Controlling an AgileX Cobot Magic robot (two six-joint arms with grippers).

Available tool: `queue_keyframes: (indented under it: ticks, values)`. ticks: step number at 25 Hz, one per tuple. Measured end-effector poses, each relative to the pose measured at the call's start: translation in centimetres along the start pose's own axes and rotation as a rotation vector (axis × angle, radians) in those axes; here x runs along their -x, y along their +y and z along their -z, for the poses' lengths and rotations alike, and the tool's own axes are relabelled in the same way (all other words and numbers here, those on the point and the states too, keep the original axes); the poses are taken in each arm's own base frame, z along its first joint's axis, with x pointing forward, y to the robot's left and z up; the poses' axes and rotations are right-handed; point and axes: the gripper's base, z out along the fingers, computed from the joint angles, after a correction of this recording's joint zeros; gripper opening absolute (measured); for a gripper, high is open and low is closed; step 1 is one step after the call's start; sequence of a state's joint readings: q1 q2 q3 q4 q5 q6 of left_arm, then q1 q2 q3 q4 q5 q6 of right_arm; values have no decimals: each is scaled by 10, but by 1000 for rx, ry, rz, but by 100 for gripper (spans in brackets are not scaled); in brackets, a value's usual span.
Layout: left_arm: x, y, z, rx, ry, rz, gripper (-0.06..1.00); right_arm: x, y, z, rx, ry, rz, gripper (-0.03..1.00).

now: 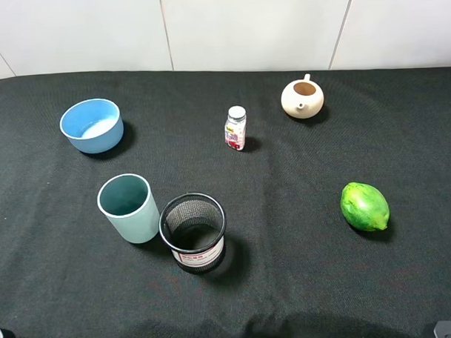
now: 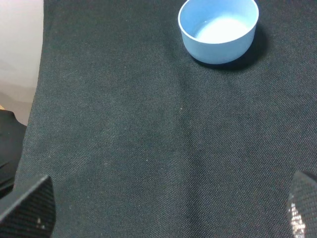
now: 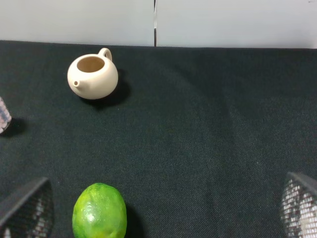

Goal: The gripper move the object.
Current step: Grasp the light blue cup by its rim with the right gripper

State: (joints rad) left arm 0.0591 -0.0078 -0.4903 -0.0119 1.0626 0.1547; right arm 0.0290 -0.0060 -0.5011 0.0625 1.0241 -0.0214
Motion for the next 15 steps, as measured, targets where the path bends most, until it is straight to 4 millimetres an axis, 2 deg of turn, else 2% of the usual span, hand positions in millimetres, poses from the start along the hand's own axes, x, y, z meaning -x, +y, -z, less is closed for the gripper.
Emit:
queue_keyframes:
  ticks: [15]
  values:
    - [0,0,0,0,0,0,99,0,0,0,-2,0,1,69]
